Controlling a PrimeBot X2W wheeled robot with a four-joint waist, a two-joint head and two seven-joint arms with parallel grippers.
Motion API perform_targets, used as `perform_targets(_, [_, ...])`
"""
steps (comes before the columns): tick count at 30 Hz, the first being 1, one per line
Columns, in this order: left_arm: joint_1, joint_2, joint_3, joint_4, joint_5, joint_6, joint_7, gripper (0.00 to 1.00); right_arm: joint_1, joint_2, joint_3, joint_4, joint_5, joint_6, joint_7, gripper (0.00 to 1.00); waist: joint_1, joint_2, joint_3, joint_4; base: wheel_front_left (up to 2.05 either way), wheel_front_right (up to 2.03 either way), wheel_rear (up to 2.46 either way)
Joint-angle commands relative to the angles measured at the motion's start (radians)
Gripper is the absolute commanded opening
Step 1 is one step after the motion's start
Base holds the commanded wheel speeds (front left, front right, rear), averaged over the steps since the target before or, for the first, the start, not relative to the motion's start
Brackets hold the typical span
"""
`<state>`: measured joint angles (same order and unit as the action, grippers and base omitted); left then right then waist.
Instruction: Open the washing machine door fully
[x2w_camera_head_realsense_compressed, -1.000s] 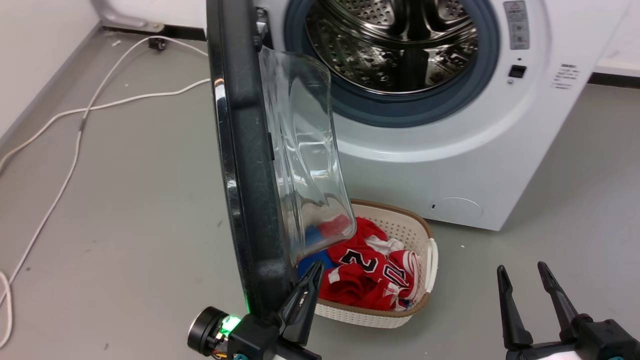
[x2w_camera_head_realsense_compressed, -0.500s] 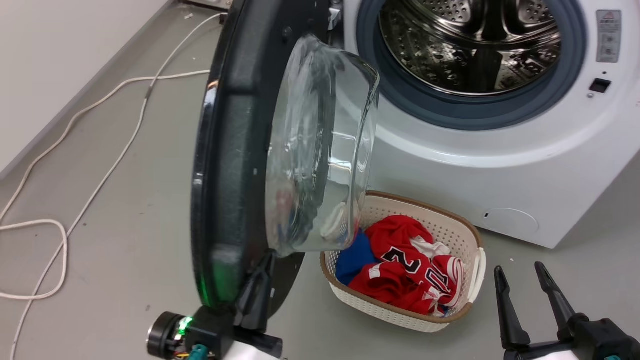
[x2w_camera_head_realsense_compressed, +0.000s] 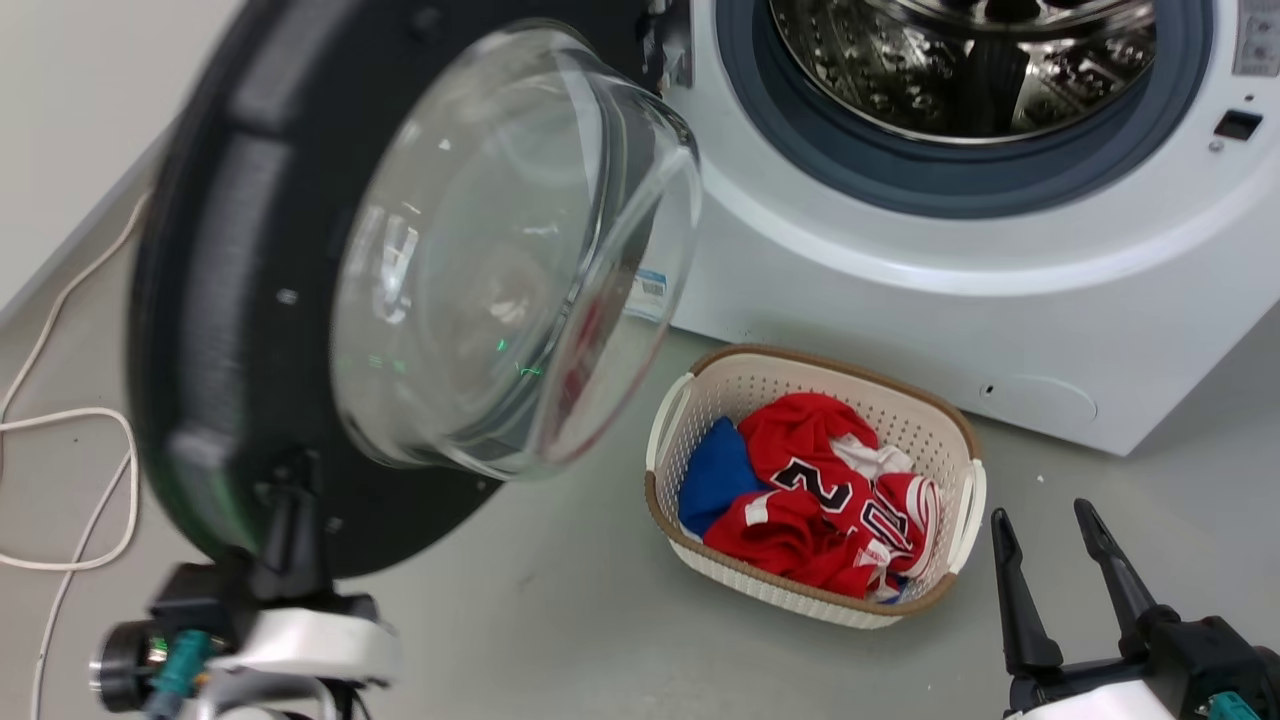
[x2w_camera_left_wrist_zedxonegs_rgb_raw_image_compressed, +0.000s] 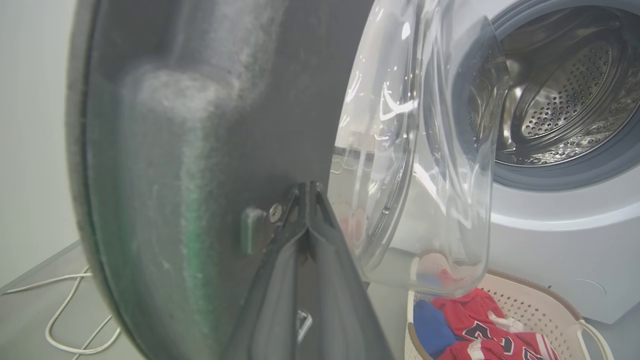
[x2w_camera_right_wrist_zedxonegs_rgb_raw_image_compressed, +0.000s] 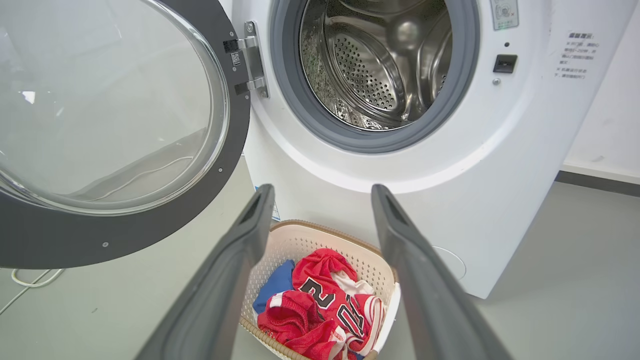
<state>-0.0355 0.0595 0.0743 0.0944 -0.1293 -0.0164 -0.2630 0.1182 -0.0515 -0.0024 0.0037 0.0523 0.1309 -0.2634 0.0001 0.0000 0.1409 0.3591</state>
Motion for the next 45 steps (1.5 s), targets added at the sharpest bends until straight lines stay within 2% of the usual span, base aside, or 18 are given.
perform_targets(1, [-0.021,0.010,0.019,-0.001,-0.006,0.009,-0.003,0.00,-0.017,0.003,-0.001,-0.002,-0.005,0.000,-0.002,1.00,-0.0001,0.0000,0.012,-0.004,0.00,0.00,0.00])
perform_targets(12, [-0.204,0.018,0.244,0.087,-0.003,-0.022,-0.003,0.00,-0.077,0.002,-0.007,-0.021,-0.060,0.000,-0.002,1.00,-0.0001,0.0000,0.128,-0.020,0.00,0.00,0.00])
perform_targets(19, [-0.302,0.040,0.345,0.143,0.005,-0.041,-0.003,0.00,-0.103,0.002,-0.021,-0.027,-0.084,0.000,-0.002,1.00,-0.0001,0.0000,0.186,-0.033,0.00,0.00,0.00])
perform_targets(38, [-0.494,0.175,0.534,0.399,0.008,-0.083,-0.002,0.00,-0.137,0.002,-0.041,-0.048,-0.113,0.000,-0.002,1.00,-0.0001,0.0000,0.269,-0.082,0.00,0.00,0.00])
perform_targets(45, [-0.514,0.209,0.550,0.458,0.020,-0.100,-0.002,0.00,-0.126,0.002,-0.047,-0.045,-0.115,0.000,-0.002,1.00,-0.0001,0.0000,0.260,-0.084,0.00,0.00,0.00])
